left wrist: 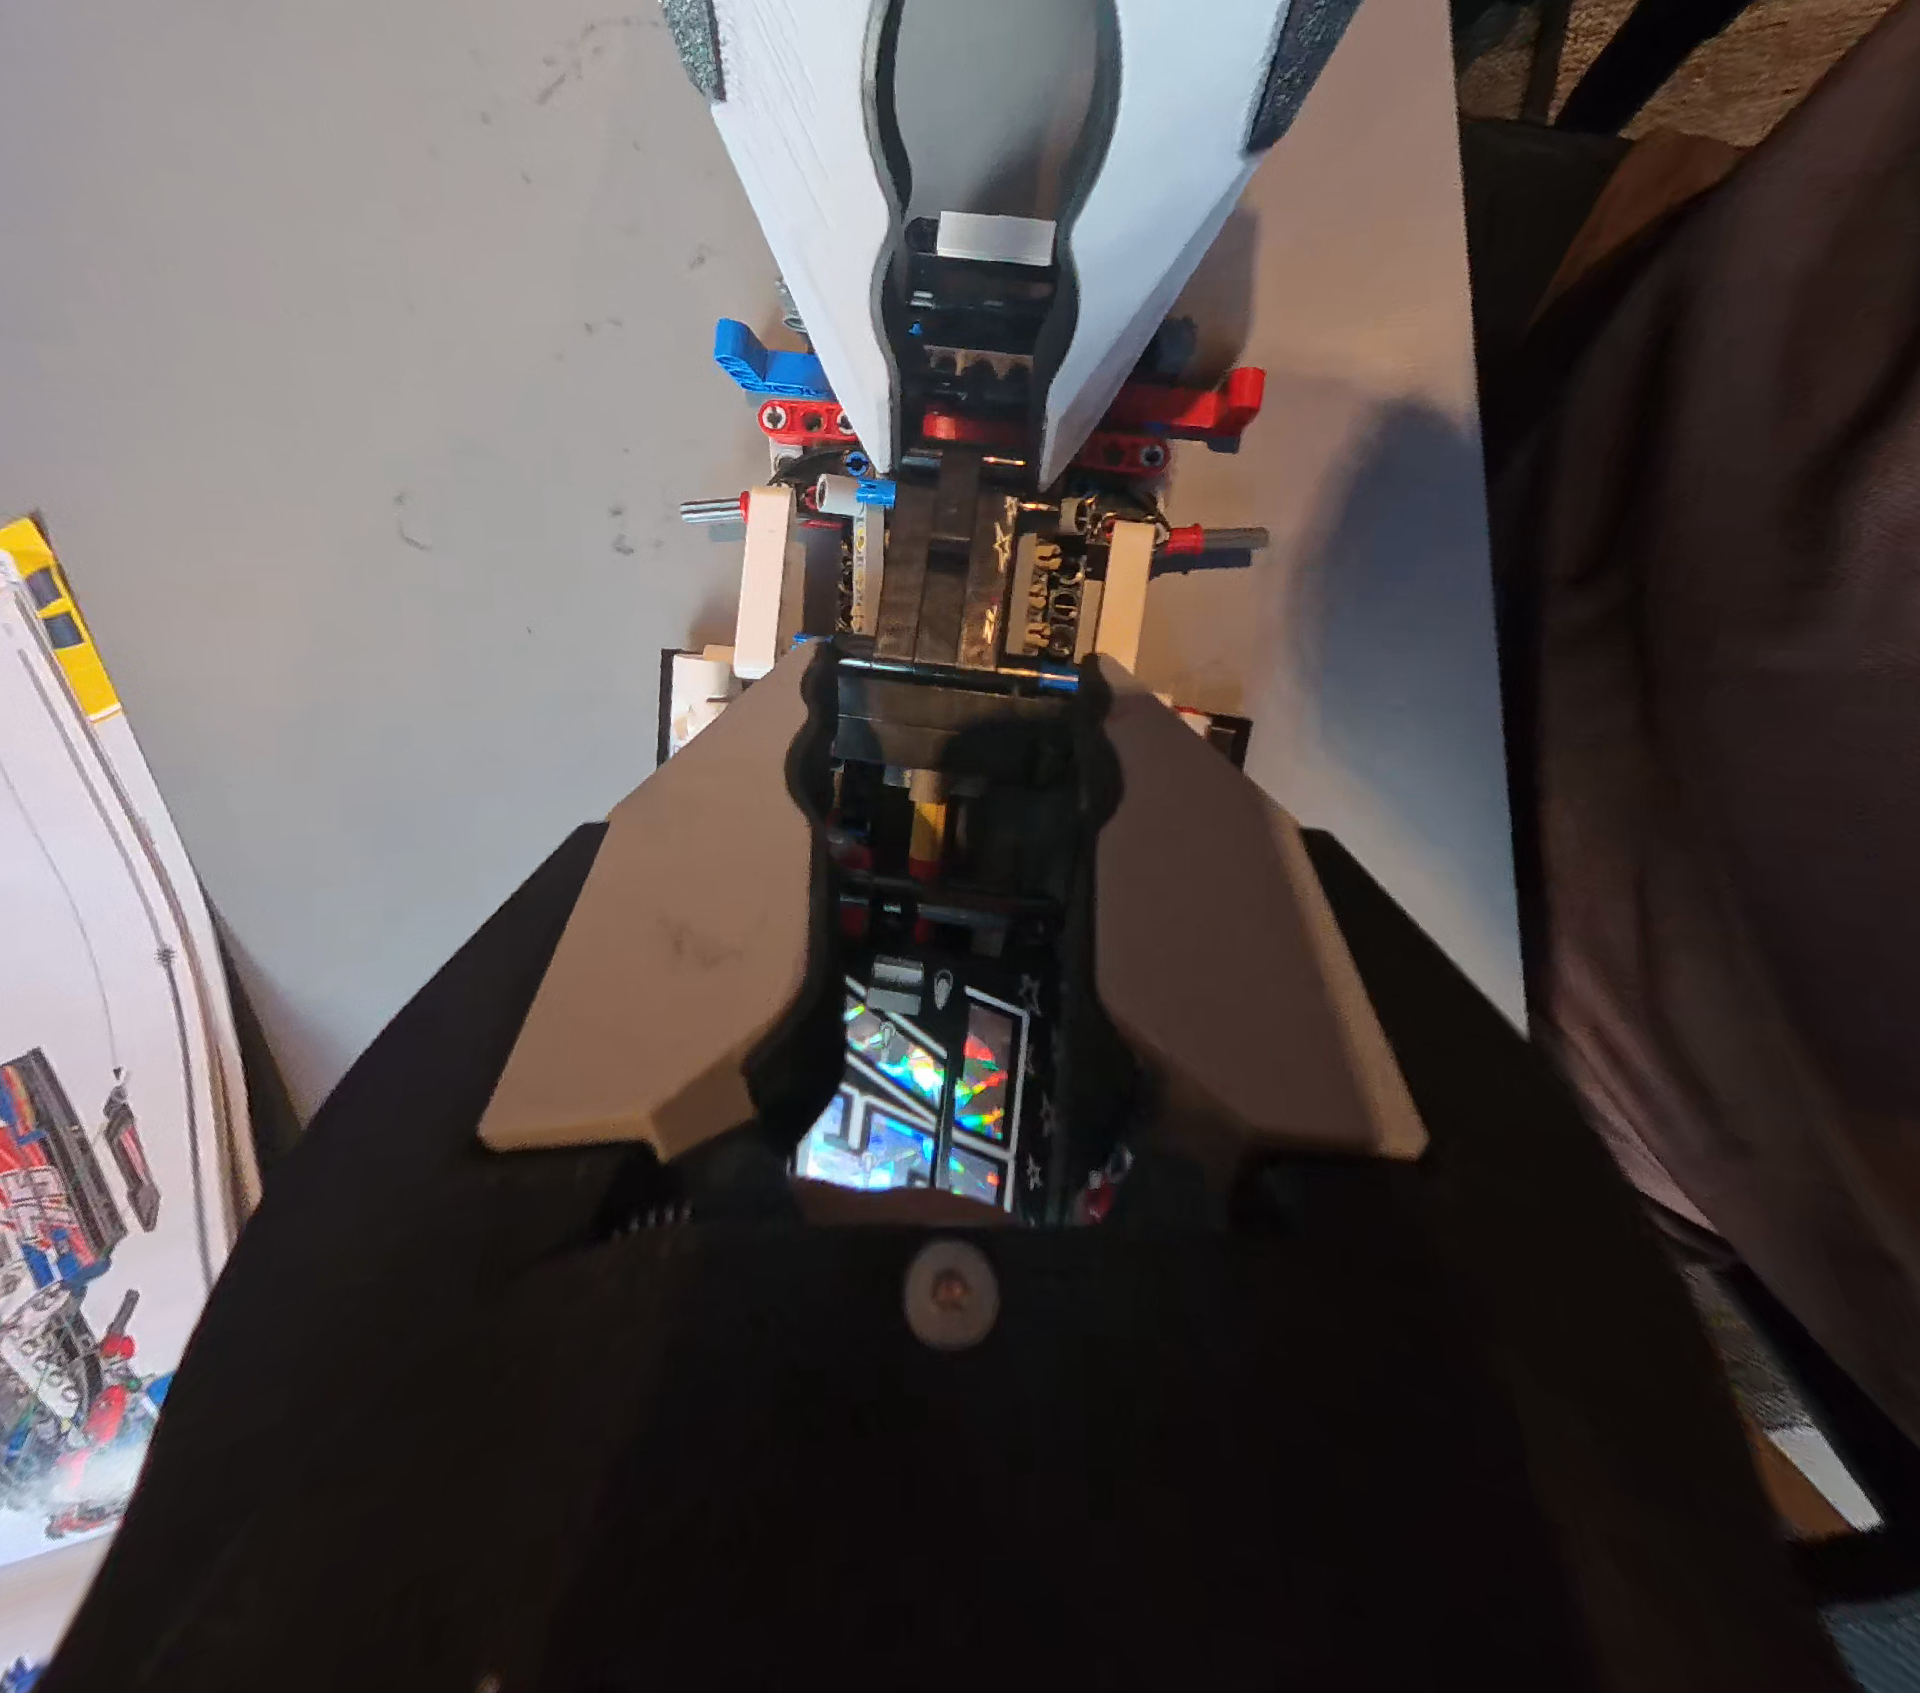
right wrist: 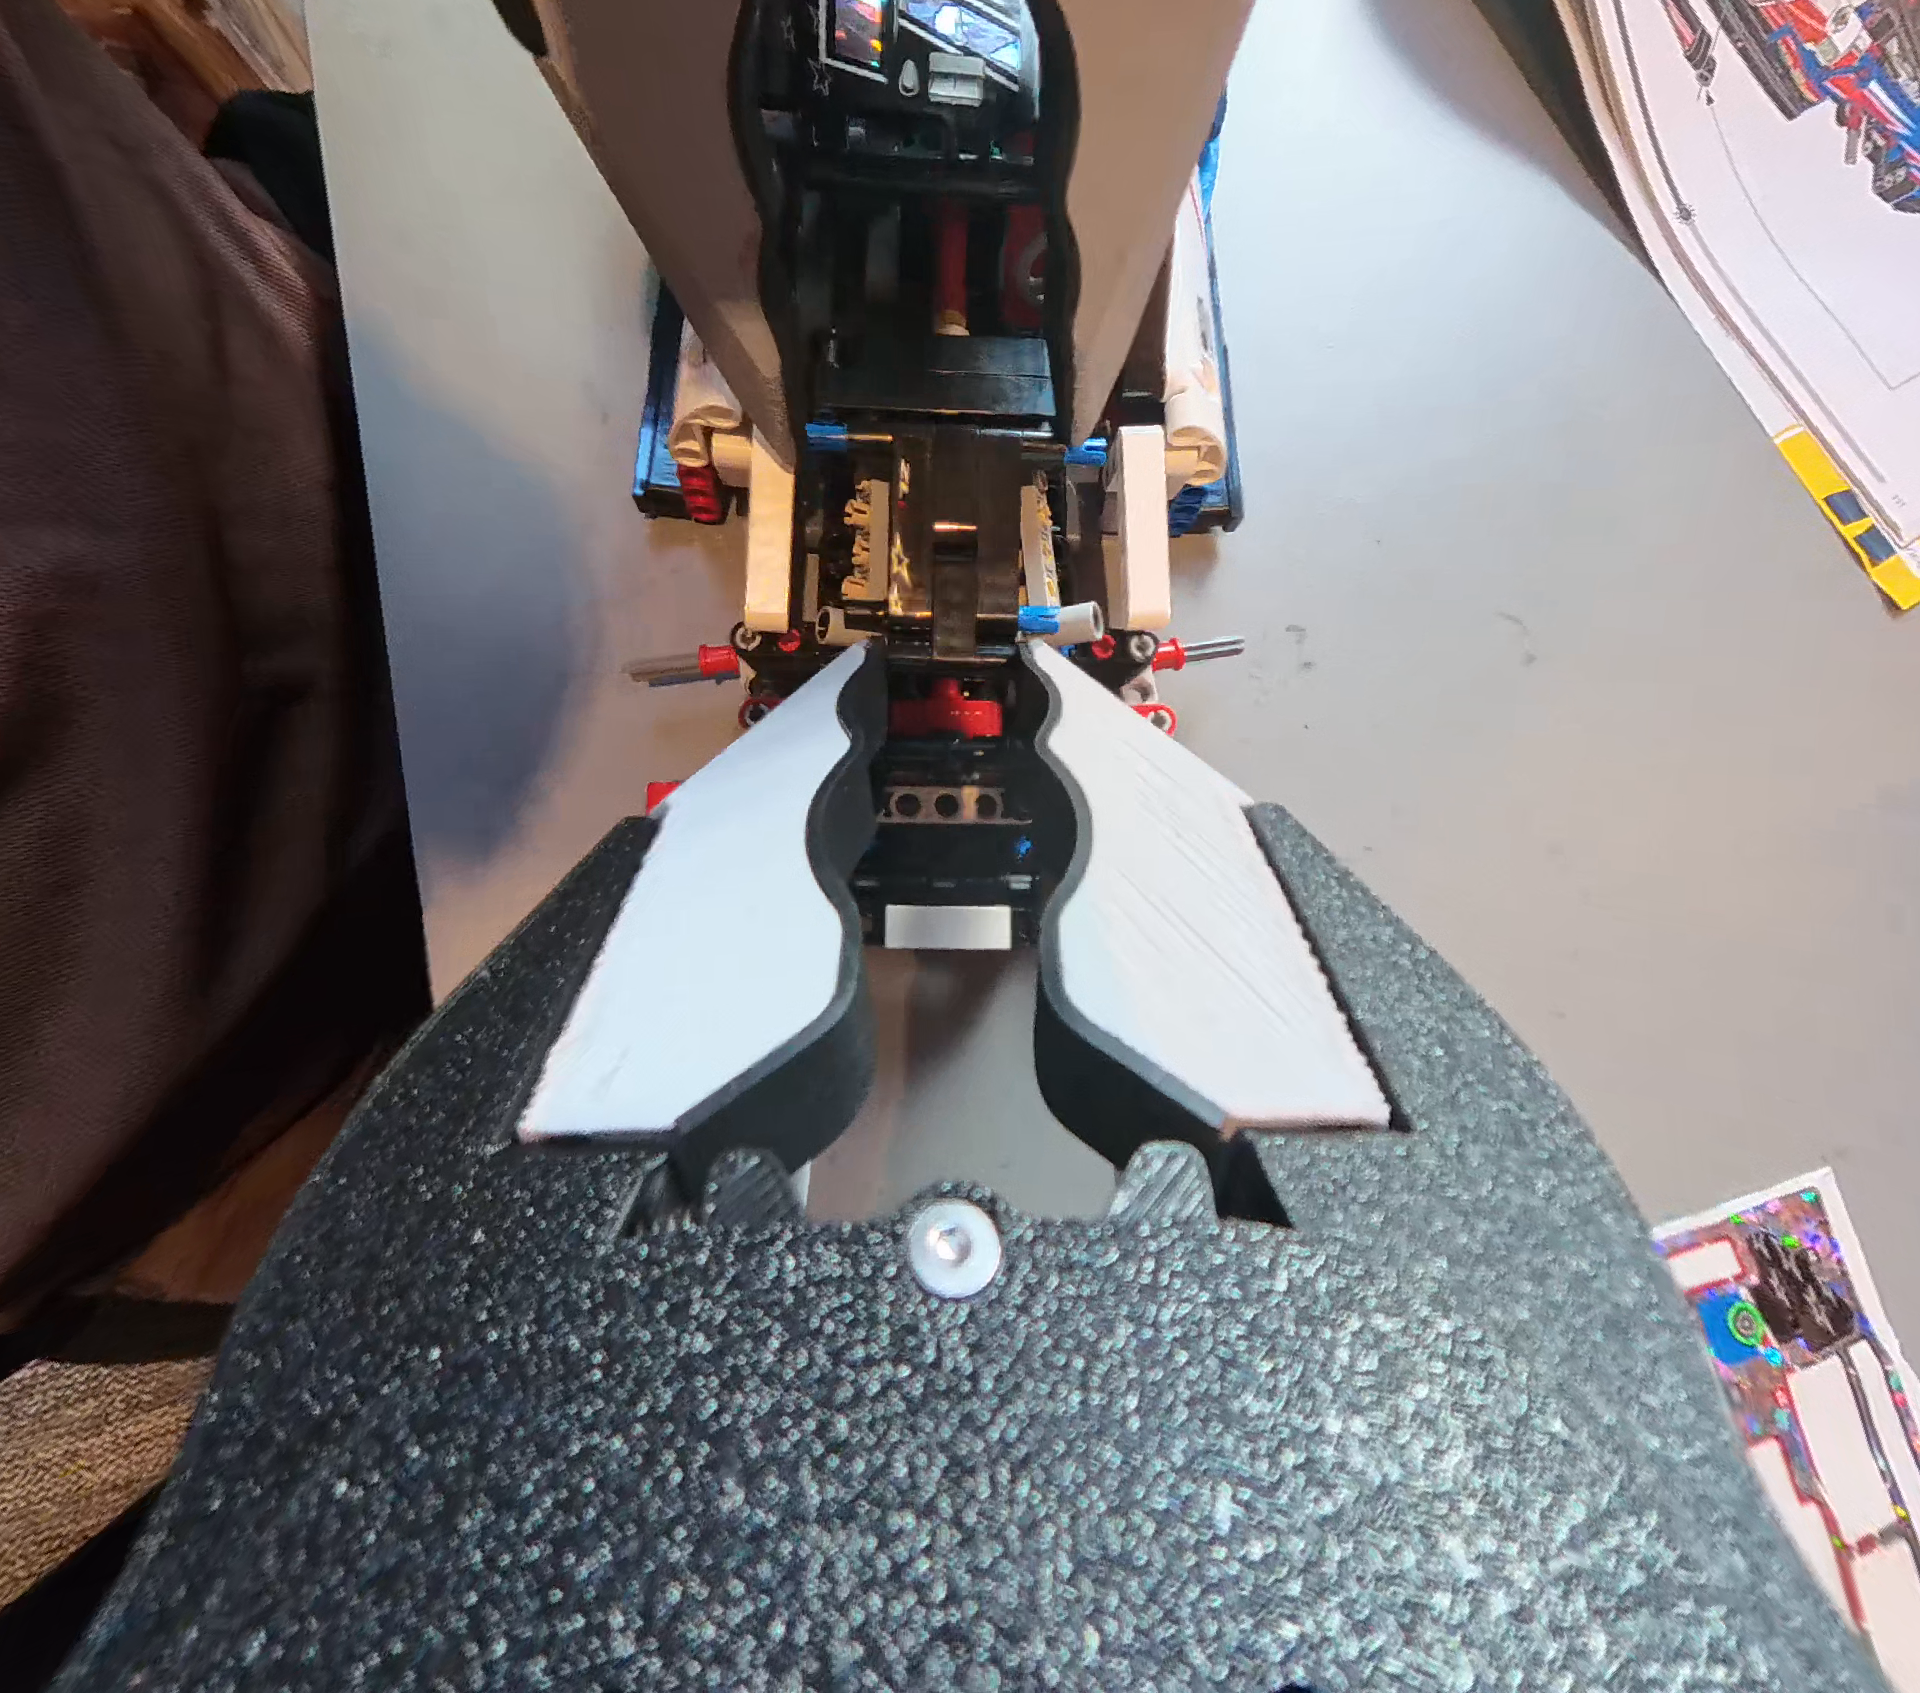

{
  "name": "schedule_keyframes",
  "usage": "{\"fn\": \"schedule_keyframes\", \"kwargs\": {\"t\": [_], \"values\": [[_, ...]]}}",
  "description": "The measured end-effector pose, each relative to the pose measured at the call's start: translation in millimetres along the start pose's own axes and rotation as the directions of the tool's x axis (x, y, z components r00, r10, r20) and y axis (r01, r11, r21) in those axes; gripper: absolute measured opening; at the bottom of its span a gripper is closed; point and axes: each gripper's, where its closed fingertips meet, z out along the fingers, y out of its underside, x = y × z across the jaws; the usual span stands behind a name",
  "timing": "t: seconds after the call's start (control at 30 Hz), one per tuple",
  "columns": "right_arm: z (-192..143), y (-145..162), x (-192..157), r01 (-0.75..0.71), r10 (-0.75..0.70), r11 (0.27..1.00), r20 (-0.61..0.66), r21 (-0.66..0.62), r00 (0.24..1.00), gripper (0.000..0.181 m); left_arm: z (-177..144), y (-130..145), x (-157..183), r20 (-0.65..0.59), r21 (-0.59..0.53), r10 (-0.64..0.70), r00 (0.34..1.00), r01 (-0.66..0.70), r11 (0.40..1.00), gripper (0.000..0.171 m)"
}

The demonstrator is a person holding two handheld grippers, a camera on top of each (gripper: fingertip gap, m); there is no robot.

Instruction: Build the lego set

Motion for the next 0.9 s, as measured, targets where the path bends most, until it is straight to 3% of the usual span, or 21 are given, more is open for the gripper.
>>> {"fn": "schedule_keyframes", "kwargs": {"t": [0.37, 0.57, 0.8, 0.9], "values": [[0, 3, 2, 0.036, -0.036, 0.999, -0.008, 0.024, 0.999, 0.025, -24, 3, 1, 0.031, 0.07, -0.051, 0.998, 0.049, 0.996, 0.049], [-2, 6, 3, 0.026, -0.026, 1.0, -0.011, 0.017, 1.0, 0.025, -40, 15, -6, 0.095, 0.145, -0.151, 0.984, 0.136, 0.98, 0.049], [-28, 16, 23, -0.091, 0.096, 0.992, -0.06, 0.089, 0.994, 0.033, -79, 55, -25, 0.213, 0.258, -0.34, 0.916, 0.283, 0.924, 0.057], [-34, 30, 23, -0.184, 0.183, 0.977, 0.017, 0.104, 0.983, 0.051, -91, 89, -27, 0.25, 0.27, -0.428, 0.868, 0.362, 0.892, 0.063]]}}
